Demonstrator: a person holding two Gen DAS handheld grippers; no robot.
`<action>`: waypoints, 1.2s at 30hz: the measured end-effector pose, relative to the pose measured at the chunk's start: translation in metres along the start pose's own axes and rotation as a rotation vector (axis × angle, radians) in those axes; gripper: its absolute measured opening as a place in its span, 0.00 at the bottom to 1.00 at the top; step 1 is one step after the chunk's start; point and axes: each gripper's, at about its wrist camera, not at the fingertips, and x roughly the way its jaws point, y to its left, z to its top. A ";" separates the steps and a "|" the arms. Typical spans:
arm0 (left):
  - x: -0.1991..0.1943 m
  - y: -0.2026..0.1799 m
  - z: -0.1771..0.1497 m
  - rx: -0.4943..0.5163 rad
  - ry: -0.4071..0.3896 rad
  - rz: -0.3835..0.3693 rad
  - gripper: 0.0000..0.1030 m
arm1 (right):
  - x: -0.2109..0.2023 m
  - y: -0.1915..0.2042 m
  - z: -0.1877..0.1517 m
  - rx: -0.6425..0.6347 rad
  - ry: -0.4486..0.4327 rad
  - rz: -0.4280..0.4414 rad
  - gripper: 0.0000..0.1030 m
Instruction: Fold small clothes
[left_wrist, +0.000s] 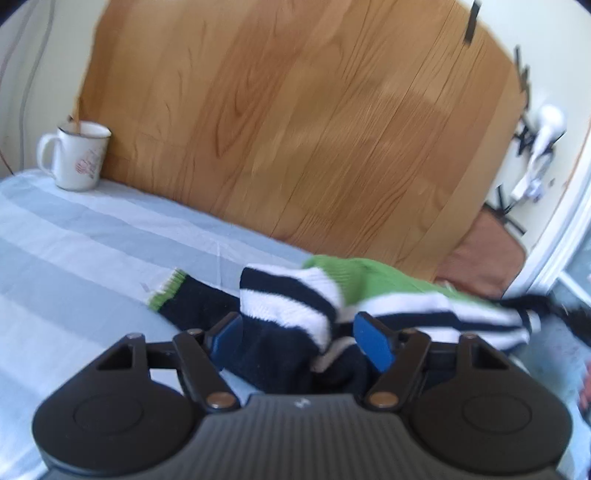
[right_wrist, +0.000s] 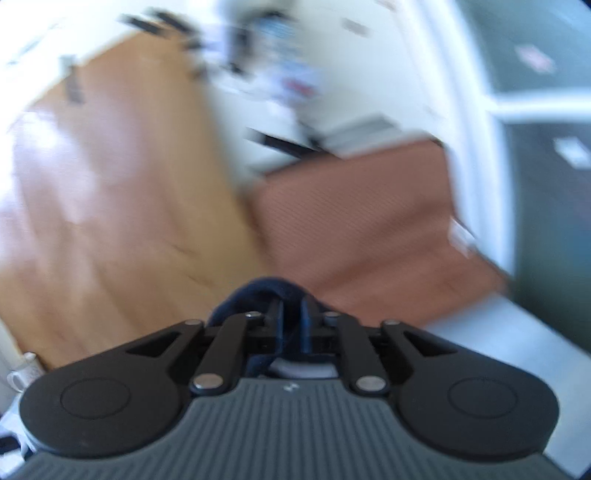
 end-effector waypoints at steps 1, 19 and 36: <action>0.012 -0.001 0.001 -0.001 0.027 0.004 0.57 | -0.004 -0.014 -0.008 0.027 0.020 -0.035 0.33; -0.082 -0.010 -0.029 0.137 0.126 -0.091 0.12 | 0.057 0.134 -0.110 -0.481 0.433 0.412 0.62; 0.045 -0.029 0.062 0.197 0.267 -0.099 0.85 | 0.087 0.173 -0.010 -0.456 0.281 0.479 0.76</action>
